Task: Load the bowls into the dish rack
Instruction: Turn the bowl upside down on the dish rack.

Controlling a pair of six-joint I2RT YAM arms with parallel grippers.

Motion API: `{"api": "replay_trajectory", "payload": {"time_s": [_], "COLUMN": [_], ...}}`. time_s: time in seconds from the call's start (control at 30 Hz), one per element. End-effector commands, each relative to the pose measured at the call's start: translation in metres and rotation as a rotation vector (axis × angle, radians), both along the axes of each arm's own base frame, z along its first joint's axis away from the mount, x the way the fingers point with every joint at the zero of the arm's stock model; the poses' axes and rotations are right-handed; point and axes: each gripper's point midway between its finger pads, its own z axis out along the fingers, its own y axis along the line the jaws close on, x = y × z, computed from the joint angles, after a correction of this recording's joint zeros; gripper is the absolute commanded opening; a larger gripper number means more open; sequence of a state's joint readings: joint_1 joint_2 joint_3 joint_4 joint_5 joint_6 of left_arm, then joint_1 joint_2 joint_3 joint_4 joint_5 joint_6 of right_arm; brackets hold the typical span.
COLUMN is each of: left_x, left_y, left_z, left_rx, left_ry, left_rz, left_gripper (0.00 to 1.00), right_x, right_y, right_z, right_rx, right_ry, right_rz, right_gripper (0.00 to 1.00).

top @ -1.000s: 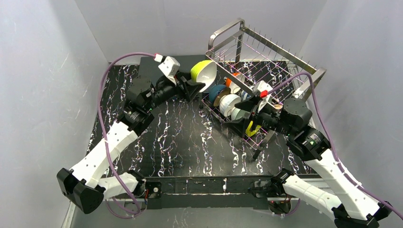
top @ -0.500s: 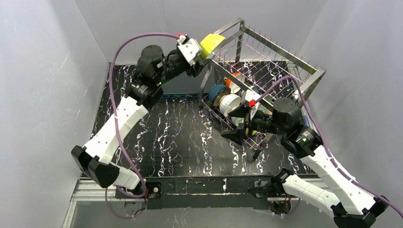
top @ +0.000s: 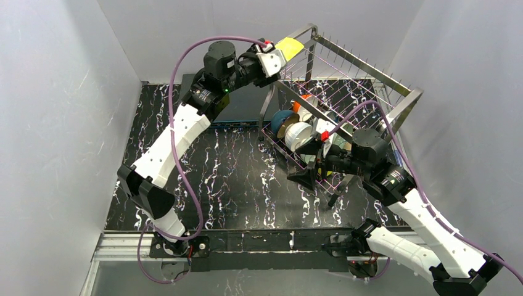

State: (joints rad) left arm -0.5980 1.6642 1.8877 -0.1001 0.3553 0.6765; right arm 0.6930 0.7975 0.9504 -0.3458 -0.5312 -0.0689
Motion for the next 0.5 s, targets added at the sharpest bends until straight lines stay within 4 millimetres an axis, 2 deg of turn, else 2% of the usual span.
{"api": "replay_trajectory", "payload": {"time_s": [0.0, 0.3, 0.47], "left_x": [-0.021, -0.014, -0.011], "left_y": [0.007, 0.011, 0.005], "left_z": [0.042, 0.037, 0.023], "left_rx": [0.085, 0.214, 0.334], "left_ry": [-0.212, -0.324, -0.402], "left_rz": [-0.061, -0.03, -0.038], "left_gripper": [0.0, 0.0, 0.0], "right_x": [-0.001, -0.002, -0.002], "right_y": [0.0, -0.001, -0.002], "right_z": [0.002, 0.0, 0.0], "right_rx": [0.01, 0.008, 0.007], "right_ry": [-0.03, -0.03, -0.032], "right_rz": [0.014, 0.016, 0.008], "right_gripper": [0.99, 0.99, 0.99]}}
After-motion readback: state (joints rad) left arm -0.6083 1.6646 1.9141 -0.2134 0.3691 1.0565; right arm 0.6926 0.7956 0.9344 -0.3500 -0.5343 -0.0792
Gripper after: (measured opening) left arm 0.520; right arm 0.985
